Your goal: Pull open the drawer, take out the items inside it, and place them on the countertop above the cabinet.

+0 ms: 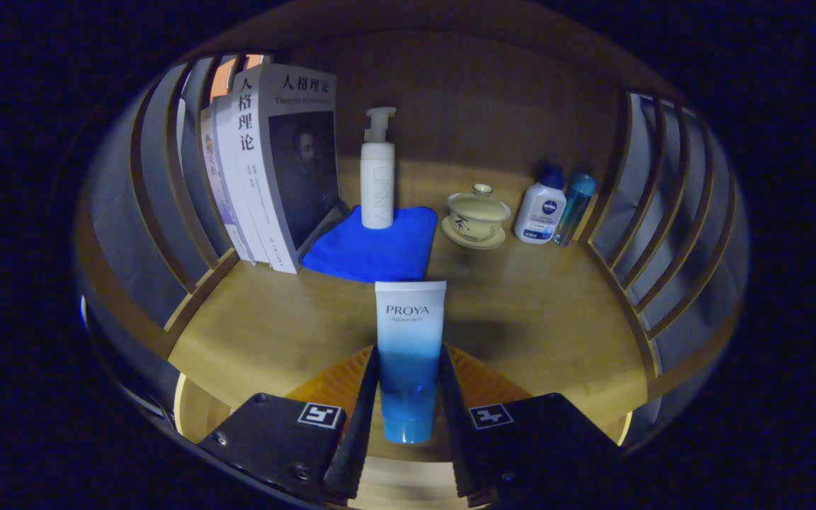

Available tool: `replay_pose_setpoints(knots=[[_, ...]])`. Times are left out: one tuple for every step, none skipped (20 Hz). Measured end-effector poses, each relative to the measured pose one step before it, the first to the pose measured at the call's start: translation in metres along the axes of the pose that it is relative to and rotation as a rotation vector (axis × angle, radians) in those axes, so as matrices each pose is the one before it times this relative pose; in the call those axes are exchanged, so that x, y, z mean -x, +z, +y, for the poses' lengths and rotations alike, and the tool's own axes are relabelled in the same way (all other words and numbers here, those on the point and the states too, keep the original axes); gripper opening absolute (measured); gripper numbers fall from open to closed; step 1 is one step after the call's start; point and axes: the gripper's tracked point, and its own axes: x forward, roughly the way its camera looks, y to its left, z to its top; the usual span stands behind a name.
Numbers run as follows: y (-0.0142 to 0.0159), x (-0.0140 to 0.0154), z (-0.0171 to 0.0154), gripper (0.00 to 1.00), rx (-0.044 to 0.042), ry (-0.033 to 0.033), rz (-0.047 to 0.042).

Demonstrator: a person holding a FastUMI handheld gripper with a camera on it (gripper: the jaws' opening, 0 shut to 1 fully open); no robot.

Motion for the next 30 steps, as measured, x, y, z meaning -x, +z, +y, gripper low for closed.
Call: replay_pose_setpoints(knots=[[0.00206,0.00062,-0.00042,0.52,0.00307,-0.00092,-0.01381],[0.00258,0.00459,-0.00248,0.54,0.00822,-0.01458,-0.01973],[0.00295,0.00333,-0.0013,0.57,0.01733,-0.01181,-0.02415],[0.00427,0.00802,-0.00045,0.59,0.00395,-0.00114,-0.02685],[0.00141,0.00977,0.00351,0.62,-0.00547,0.01295,-0.01761],[0.0032,0.01107,0.00378,0.64,-0.01142,0.02024,-0.02115],[0.00123,0.00929,0.00306,0.67,-0.01103,0.01764,-0.02226],[0.00141,0.01206,0.00195,0.68,-0.01162,0.01045,-0.02665],[0.00168,0.01134,0.00003,0.68,-0.00285,0.00147,-0.03283],[0.00354,0.01456,0.00184,0.68,0.00931,0.0075,-0.03656],[0.00112,0.01186,0.00226,0.69,0.01881,0.00135,-0.03789],[0.00114,0.01301,0.00207,0.71,0.02316,0.00456,-0.03838],[0.00312,0.01602,0.00261,0.82,0.01727,0.00572,-0.0344],[0.00244,0.01553,0.00512,0.85,0.01656,0.01445,-0.03219],[0.00317,0.01469,0.00335,0.88,0.00612,0.01107,-0.03419],[0.00363,0.01429,0.00718,0.89,0.00102,0.01787,-0.02312],[0.00101,0.01504,0.00639,0.91,-0.01385,0.01424,-0.02239],[-0.00085,0.01319,0.00496,0.93,-0.01116,0.0108,-0.0108],[-0.00321,0.01385,0.00211,0.97,-0.00438,0.01317,-0.00678],[-0.0023,0.01273,0.00378,1.0,-0.00276,0.01623,-0.01684],[-0.00323,0.00939,0.00463,1.0,-0.00161,0.0145,-0.01662],[-0.00056,0.00945,0.00294,1.0,0.00312,0.00985,-0.02651],[-0.00076,0.0106,0.00139,1.0,0.0056,0.00007,-0.02799],[-0.00077,0.01164,0.002,1.0,0.00995,0.00289,-0.02569],[-0.0033,0.00854,0.00247,1.0,0.00819,-0.00289,-0.02177],[-0.00391,0.00995,0.00341,1.0,0.00692,0.00346,-0.02193],[-0.00297,0.00859,0.00329,1.0,0.00717,0.00244,-0.02225],[-0.0034,0.00917,0.00165,1.0,0.00929,-0.00123,-0.02545],[-0.00407,0.00828,0.00097,1.0,0.00838,-0.00621,-0.0265],[-0.00592,0.00847,0.0024,1.0,0.01385,-0.00515,-0.02474]])
